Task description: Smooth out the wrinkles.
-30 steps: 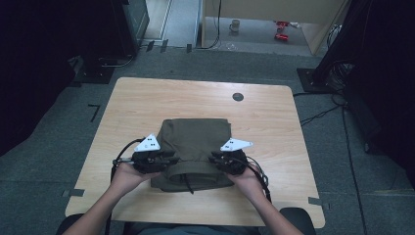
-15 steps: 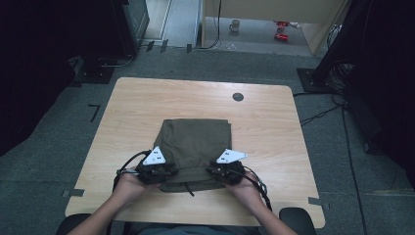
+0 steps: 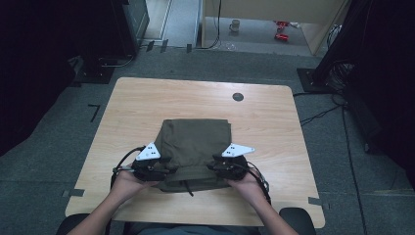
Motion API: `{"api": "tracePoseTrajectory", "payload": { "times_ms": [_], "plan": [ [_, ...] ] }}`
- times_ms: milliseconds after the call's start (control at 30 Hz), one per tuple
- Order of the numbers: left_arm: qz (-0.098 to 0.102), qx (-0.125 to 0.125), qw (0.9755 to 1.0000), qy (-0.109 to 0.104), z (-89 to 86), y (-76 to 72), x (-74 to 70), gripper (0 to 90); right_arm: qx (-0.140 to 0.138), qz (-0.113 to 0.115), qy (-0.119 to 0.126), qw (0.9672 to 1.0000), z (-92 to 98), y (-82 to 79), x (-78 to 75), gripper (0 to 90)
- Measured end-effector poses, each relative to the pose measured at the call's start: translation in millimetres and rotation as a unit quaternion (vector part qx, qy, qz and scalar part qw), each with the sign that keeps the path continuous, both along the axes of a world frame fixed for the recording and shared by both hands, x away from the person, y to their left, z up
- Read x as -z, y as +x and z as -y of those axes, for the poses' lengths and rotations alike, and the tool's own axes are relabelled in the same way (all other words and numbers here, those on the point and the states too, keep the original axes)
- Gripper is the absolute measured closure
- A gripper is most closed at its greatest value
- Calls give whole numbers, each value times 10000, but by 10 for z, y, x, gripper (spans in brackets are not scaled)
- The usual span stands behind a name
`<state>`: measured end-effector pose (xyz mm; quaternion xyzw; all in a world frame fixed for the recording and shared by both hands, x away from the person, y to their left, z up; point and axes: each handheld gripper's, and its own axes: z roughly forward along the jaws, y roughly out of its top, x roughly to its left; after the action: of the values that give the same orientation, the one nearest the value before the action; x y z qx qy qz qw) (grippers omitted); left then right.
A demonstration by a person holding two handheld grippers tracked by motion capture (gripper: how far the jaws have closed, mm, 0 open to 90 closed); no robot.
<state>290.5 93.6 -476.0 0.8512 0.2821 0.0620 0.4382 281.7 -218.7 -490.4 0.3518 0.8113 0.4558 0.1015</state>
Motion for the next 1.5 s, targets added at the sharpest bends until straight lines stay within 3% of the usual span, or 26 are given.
{"api": "tracePoseTrajectory", "payload": {
  "times_ms": [233, 400, 600, 767, 867, 1000, 1167, 1267, 1500],
  "plan": [
    [68, -208, 9996, -196, -134, 89, -58, 423, 197, 133, 62, 9997, 154, 86, -51, 498],
    [132, -413, 9990, -135, -265, 188, -47, 400, 313, 264, 54, 9991, 251, 129, -40, 455],
    [171, -690, 9974, -92, -427, 303, -16, 386, 522, 240, -49, 9983, 413, 228, -28, 415],
    [237, -962, 9951, -77, -571, 406, 21, 377, 874, 180, 40, 9960, 589, 345, -1, 402],
    [232, -1102, 9936, -82, -642, 457, 46, 377, 1031, 278, -3, 9943, 679, 389, 15, 398],
    [248, -1264, 9916, 89, -722, 546, 75, 377, 1204, 308, 18, 9922, 787, 423, 39, 393],
    [117, -1502, 9886, 73, -819, 647, 123, 378, 1392, 302, 12, 9898, 923, 475, 74, 391],
    [158, -1582, 9872, 133, -870, 686, 155, 378, 1458, 332, -190, 9886, 1005, 527, 91, 389],
    [153, -1898, 9813, 280, -1009, 801, 257, 380, 1802, 118, -108, 9835, 1208, 641, 181, 386]
  ]
}}
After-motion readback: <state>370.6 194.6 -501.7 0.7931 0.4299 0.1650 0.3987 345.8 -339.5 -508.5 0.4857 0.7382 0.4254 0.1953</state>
